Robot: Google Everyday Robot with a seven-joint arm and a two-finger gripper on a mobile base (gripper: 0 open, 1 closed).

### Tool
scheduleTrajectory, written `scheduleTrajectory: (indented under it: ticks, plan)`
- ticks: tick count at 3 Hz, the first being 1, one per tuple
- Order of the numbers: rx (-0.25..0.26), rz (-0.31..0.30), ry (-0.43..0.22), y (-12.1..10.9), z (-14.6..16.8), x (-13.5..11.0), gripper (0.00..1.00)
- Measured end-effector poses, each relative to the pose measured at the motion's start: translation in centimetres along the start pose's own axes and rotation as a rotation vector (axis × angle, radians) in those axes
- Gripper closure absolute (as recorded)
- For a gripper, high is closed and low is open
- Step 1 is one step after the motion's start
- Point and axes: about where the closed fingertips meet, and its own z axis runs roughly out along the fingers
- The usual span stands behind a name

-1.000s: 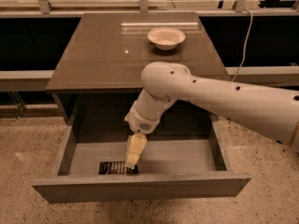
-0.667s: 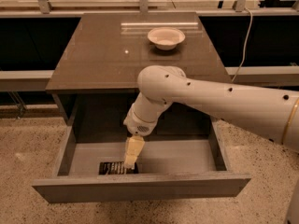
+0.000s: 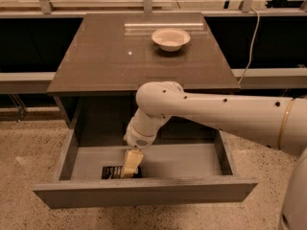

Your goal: Pick rxbar chocolate from top drawer and place on counter

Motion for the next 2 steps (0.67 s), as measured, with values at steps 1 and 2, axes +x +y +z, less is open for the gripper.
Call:
scheduleTrajectory:
  ticks: [1,2]
  plan:
    - [-0.016,-0.018,-0.024,1.81,2.2,-0.91,0.22]
    - [-0.018,-0.019,-0.014,2.39,2.89,-0.83,0.24]
